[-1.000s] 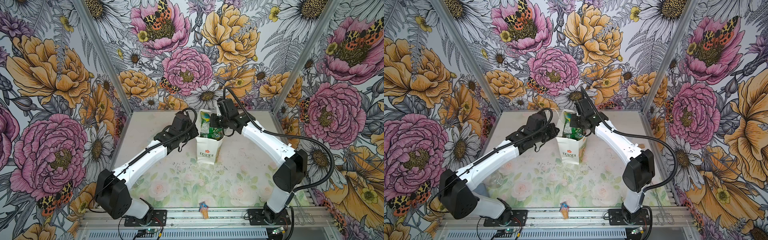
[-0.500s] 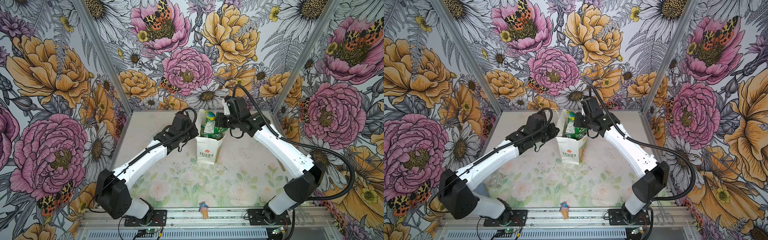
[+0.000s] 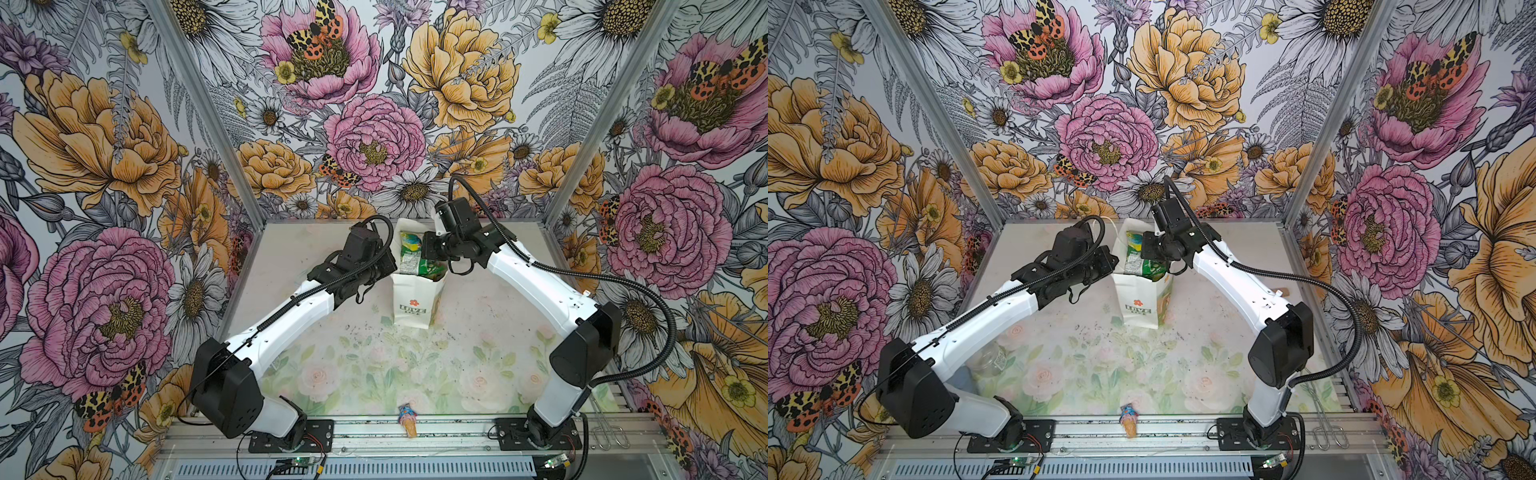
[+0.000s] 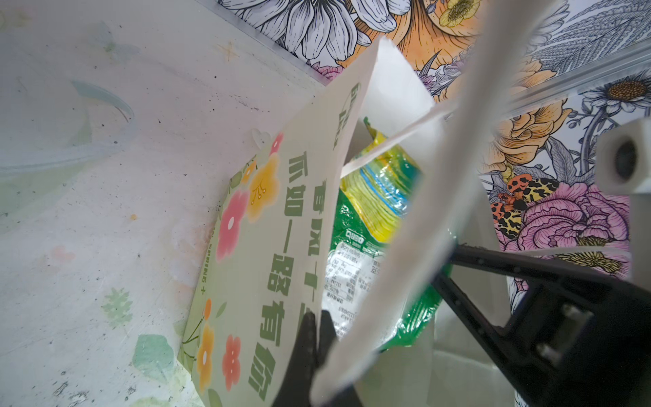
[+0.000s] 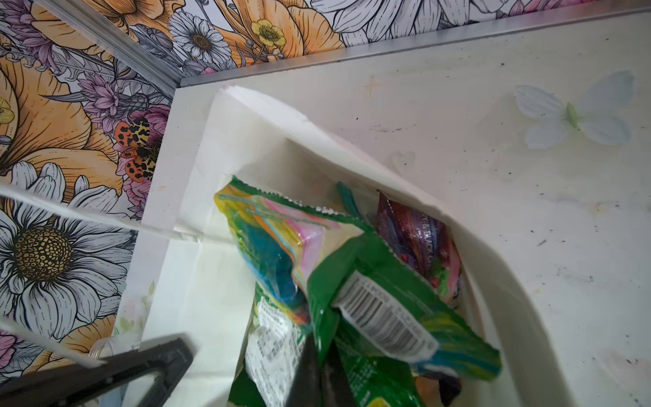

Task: Place the snacks into the paper bag
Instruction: 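Push the green chip bag deeper into the paper bag with the right gripper, then open the right gripper and withdraw it while the left gripper releases the bag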

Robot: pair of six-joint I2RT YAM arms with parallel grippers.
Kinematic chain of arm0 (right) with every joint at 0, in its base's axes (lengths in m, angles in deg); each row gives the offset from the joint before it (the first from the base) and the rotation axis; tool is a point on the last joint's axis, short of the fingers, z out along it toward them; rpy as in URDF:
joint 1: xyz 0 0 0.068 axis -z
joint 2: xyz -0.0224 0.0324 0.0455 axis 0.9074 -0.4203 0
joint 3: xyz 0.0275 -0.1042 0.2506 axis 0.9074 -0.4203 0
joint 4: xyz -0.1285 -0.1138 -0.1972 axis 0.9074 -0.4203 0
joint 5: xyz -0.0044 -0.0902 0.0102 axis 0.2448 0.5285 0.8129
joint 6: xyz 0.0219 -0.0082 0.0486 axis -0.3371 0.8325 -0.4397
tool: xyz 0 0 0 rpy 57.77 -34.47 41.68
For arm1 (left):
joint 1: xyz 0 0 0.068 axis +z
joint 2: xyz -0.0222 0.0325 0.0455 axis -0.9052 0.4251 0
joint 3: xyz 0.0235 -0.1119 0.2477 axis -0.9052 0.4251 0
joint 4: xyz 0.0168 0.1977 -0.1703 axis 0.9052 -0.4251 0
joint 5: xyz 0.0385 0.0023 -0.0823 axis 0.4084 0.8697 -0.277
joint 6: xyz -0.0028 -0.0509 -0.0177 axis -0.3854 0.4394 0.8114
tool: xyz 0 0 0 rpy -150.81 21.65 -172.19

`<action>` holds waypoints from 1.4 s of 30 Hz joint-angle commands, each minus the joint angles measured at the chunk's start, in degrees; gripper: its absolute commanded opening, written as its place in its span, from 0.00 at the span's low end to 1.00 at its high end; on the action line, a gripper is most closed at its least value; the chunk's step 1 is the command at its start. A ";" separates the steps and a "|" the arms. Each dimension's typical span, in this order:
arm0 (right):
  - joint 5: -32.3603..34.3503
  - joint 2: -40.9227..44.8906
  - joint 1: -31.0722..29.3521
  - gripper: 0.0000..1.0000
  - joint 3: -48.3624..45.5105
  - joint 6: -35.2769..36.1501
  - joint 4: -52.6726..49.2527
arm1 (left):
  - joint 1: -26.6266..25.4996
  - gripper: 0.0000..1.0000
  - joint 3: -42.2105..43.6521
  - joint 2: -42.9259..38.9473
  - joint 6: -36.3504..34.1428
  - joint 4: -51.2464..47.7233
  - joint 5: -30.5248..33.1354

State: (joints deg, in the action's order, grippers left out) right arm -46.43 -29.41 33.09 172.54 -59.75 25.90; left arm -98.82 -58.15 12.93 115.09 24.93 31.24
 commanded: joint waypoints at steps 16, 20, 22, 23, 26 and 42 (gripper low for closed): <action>1.50 -4.04 1.47 0.05 2.65 -0.43 0.31 | 0.58 0.00 0.86 -0.96 0.01 0.23 -0.67; 0.88 -2.55 1.12 0.19 3.53 -0.39 0.18 | 0.58 0.00 0.50 -1.76 -0.01 0.23 -0.73; 0.67 -1.32 1.12 0.28 3.96 -0.30 0.00 | 0.59 0.01 -0.09 -2.22 -0.15 0.10 -1.09; 0.39 -0.61 1.12 0.35 4.25 -0.22 0.00 | 0.49 0.02 -0.49 -2.57 -0.33 0.09 -1.29; -0.71 1.62 1.03 0.46 4.85 -0.21 -0.22 | 0.41 0.10 -1.83 -3.65 -1.05 0.14 -1.69; -3.96 16.59 1.33 0.55 7.13 4.66 -3.70 | 0.12 0.98 -4.98 -11.99 -4.80 -3.46 0.86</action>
State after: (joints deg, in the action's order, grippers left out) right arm -51.17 -16.31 34.21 178.26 -58.15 24.24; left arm -98.73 -61.56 3.93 112.18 23.56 30.30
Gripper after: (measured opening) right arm 0.548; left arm 0.682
